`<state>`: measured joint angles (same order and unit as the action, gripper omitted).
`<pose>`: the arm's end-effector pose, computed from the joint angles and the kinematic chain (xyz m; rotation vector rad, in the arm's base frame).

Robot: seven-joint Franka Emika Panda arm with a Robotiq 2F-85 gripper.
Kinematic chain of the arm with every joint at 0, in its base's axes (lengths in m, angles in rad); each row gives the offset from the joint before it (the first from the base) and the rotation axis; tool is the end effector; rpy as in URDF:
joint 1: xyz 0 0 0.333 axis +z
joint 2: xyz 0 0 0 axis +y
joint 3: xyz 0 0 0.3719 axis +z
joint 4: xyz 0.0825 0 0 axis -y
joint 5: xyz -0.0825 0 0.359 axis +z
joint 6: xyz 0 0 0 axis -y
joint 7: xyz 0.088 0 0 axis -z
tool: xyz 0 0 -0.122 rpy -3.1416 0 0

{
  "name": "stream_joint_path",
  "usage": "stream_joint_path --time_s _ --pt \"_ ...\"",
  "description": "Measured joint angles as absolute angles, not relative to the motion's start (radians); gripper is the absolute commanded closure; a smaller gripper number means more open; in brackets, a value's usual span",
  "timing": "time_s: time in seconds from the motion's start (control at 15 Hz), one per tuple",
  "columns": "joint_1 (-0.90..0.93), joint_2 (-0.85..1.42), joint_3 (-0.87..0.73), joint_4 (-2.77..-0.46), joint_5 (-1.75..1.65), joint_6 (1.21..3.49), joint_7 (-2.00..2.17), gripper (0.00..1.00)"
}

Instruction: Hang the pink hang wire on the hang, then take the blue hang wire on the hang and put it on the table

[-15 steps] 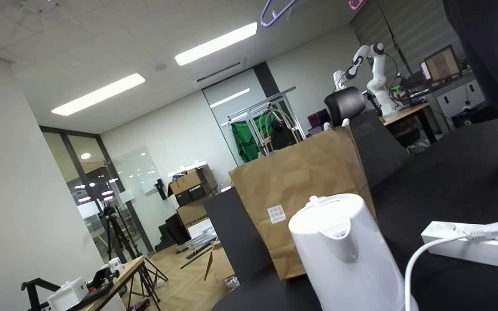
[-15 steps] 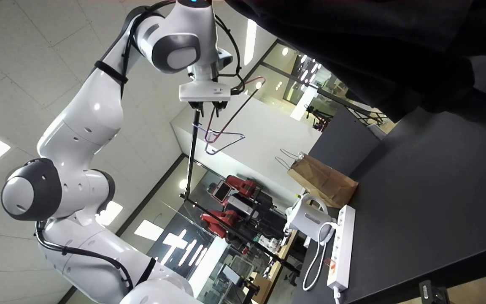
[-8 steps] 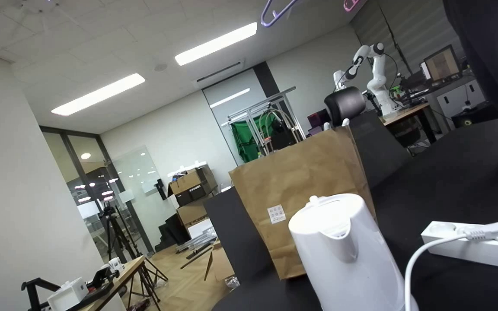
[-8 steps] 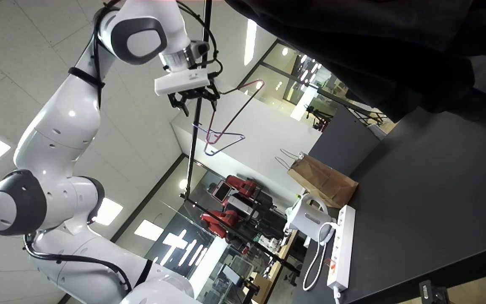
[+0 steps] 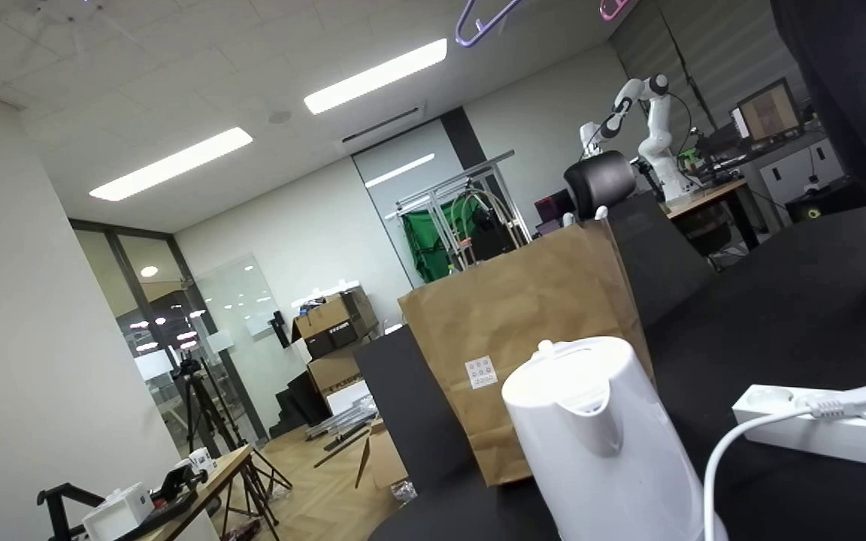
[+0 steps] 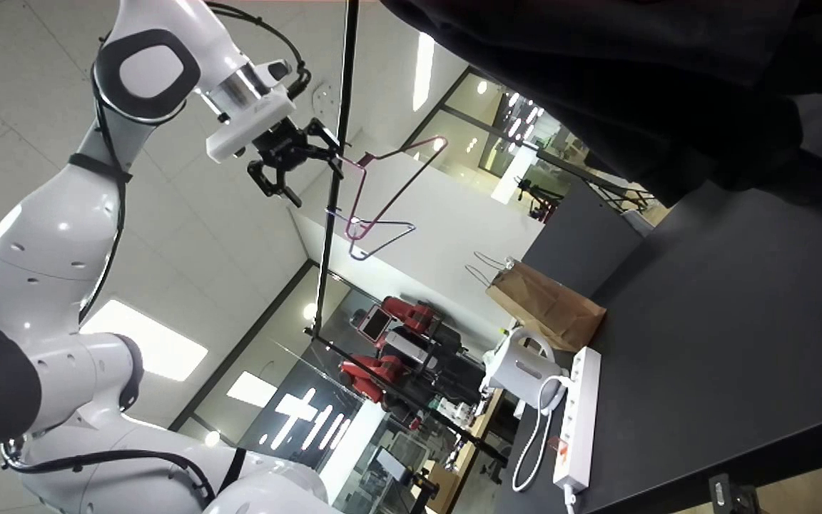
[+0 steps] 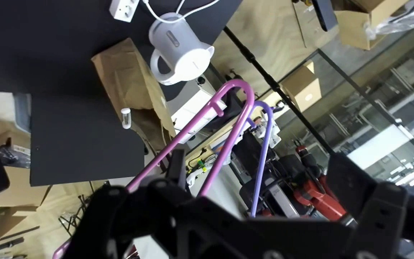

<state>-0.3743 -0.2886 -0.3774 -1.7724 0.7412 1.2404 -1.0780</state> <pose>0.3221 -0.2164 0.7251 -2.2836 -0.5983 -0.6371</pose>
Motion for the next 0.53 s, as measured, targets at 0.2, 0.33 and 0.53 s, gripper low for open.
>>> stream_joint_path --time_s 0.2,0.33,0.53 --pt "-0.347 -0.383 -0.337 -1.799 0.661 1.35 -1.113 0.0" --pt "-0.319 -0.46 -0.298 -1.844 0.619 1.446 -1.133 0.0" --pt "-0.26 -0.572 -0.229 -1.944 0.579 1.627 -1.162 0.0"
